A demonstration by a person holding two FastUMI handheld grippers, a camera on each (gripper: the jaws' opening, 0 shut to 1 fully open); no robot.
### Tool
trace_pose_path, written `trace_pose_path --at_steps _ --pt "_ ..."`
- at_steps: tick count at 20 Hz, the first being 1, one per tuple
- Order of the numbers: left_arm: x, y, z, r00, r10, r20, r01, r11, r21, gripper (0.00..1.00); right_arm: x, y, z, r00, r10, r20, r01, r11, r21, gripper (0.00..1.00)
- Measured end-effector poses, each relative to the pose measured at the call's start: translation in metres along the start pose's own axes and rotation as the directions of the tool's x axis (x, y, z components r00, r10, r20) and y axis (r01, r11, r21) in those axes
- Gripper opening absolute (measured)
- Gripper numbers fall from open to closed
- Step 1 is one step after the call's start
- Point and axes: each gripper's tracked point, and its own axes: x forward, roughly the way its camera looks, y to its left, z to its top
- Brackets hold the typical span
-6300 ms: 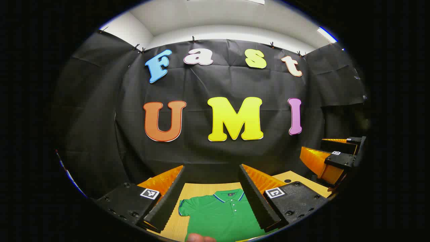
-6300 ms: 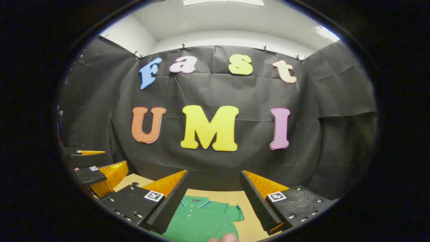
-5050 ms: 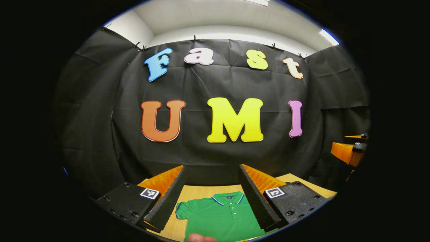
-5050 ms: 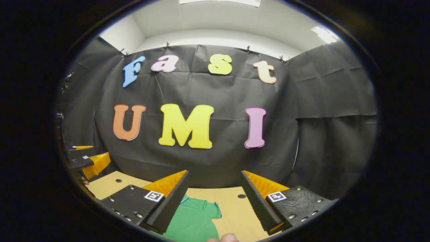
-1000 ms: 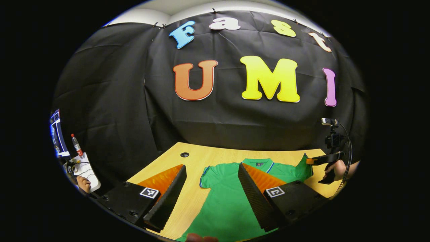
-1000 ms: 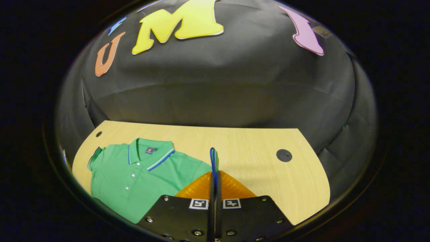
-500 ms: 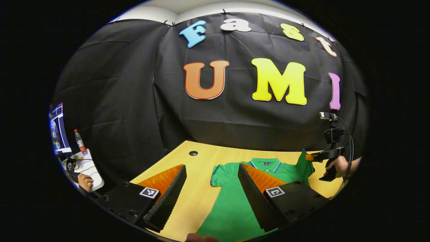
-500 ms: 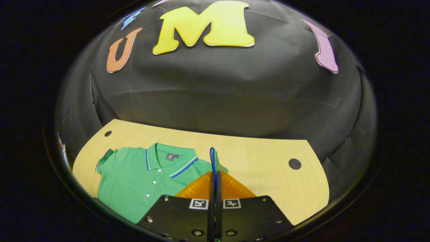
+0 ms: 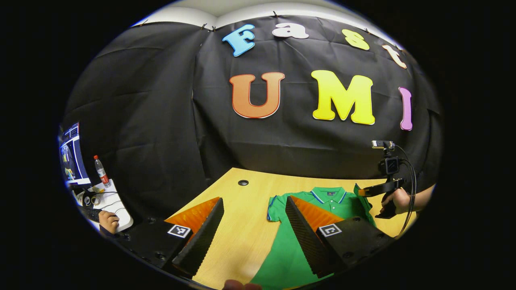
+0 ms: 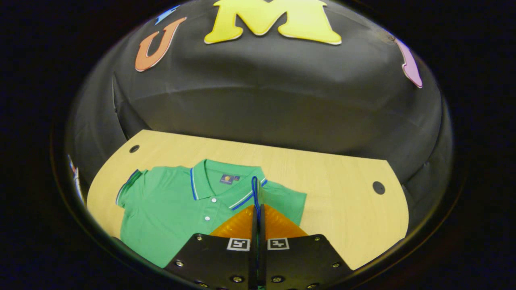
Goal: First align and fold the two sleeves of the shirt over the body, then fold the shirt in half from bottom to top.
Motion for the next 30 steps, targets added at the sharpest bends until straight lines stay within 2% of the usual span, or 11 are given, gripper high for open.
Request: trace_pose_path --at_steps 3,7,9,13,15,17,18,27,28,29,30 --pt "0.000 0.010 -0.007 1.000 0.006 -0.021 -0.006 1.000 0.000 0.99 0.015 0.017 -0.019 0.998 0.018 -0.056 -0.018 1.000 -0.014 0.02" --pt "0.002 0.018 -0.013 0.999 0.012 -0.039 -0.013 1.000 -0.012 0.99 0.020 0.026 -0.025 0.997 0.006 -0.075 -0.008 1.000 -0.026 0.02" --pt "0.001 0.022 -0.015 0.999 0.014 -0.043 -0.014 1.000 -0.013 0.99 0.017 0.032 -0.023 0.997 0.025 -0.072 -0.026 0.999 -0.018 0.08" --pt "0.006 0.024 -0.016 0.999 0.006 -0.046 -0.007 1.000 -0.021 0.99 0.006 0.036 -0.022 0.997 0.043 -0.069 -0.044 0.999 -0.021 0.52" --pt "0.006 0.019 -0.017 0.999 -0.017 -0.046 0.016 0.999 -0.030 0.99 -0.005 0.040 -0.017 0.997 0.056 -0.055 -0.058 0.998 -0.019 0.55" --pt "0.009 0.016 -0.015 0.998 -0.038 -0.046 0.036 0.999 -0.031 0.99 -0.018 0.037 -0.008 0.999 0.047 -0.025 -0.048 0.998 -0.030 0.84" --pt "0.009 0.014 -0.013 0.998 -0.049 -0.041 0.048 0.998 -0.030 0.99 -0.027 0.036 -0.003 0.999 0.048 -0.010 -0.049 0.998 -0.029 0.88" --pt "0.035 -0.016 -0.005 0.979 -0.203 -0.017 0.203 0.979 -0.004 0.99 -0.140 0.032 0.009 0.994 0.046 0.095 -0.046 0.999 -0.002 0.88" --pt "0.040 -0.019 -0.005 0.975 -0.219 -0.019 0.220 0.976 0.004 0.99 -0.155 0.029 0.008 0.993 0.043 0.108 -0.043 0.999 -0.004 0.84" --pt "0.044 -0.022 -0.004 0.971 -0.237 -0.019 0.237 0.971 0.008 0.99 -0.170 0.025 0.007 0.992 0.037 0.120 -0.036 0.999 -0.016 0.88" --pt "0.049 -0.025 -0.005 0.966 -0.258 -0.021 0.258 0.966 0.009 0.99 -0.186 0.022 0.007 0.990 0.031 0.137 -0.027 0.999 -0.031 0.88"
